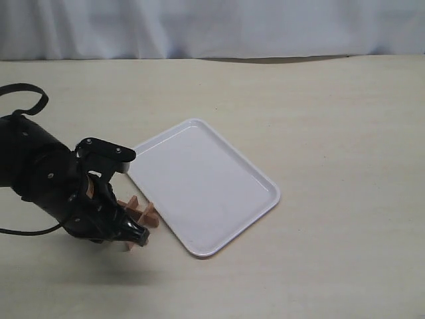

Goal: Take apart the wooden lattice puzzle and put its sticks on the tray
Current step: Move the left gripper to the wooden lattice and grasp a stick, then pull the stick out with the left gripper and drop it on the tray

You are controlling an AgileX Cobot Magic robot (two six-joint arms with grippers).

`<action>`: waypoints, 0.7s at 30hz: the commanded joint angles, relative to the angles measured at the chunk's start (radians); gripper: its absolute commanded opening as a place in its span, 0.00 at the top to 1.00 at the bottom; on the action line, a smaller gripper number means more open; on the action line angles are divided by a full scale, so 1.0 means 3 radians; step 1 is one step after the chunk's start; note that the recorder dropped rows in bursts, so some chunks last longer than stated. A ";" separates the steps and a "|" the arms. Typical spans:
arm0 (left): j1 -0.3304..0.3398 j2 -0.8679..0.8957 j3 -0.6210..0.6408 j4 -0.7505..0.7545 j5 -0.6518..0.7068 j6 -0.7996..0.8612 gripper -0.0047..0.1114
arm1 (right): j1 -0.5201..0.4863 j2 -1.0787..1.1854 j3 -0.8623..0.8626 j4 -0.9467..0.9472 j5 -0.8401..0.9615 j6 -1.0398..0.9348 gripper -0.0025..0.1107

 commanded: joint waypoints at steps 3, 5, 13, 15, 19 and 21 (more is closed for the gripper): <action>-0.0025 -0.0003 0.0009 0.0016 0.0035 -0.0010 0.96 | 0.0009 -0.0014 0.0010 -0.0024 -0.0002 -0.0002 0.94; -0.0025 -0.0036 -0.0013 0.0039 0.0090 -0.0004 0.96 | 0.0009 -0.0014 0.0010 -0.0024 -0.0002 -0.0002 0.94; -0.0025 -0.0442 -0.0342 0.0256 0.0734 -0.0004 0.96 | 0.0009 -0.0014 0.0010 -0.0024 -0.0002 -0.0002 0.94; -0.0025 -0.0555 -0.0476 0.0258 0.0859 0.0020 0.96 | 0.0009 -0.0014 0.0010 -0.0024 -0.0002 -0.0002 0.94; -0.0025 -0.0674 -0.0689 0.0258 0.0777 0.0057 0.96 | 0.0009 -0.0014 0.0010 -0.0024 -0.0002 -0.0002 0.94; -0.0025 -0.0680 -0.0736 0.0258 0.0500 0.0057 0.96 | 0.0009 -0.0014 0.0010 -0.0024 -0.0002 -0.0002 0.94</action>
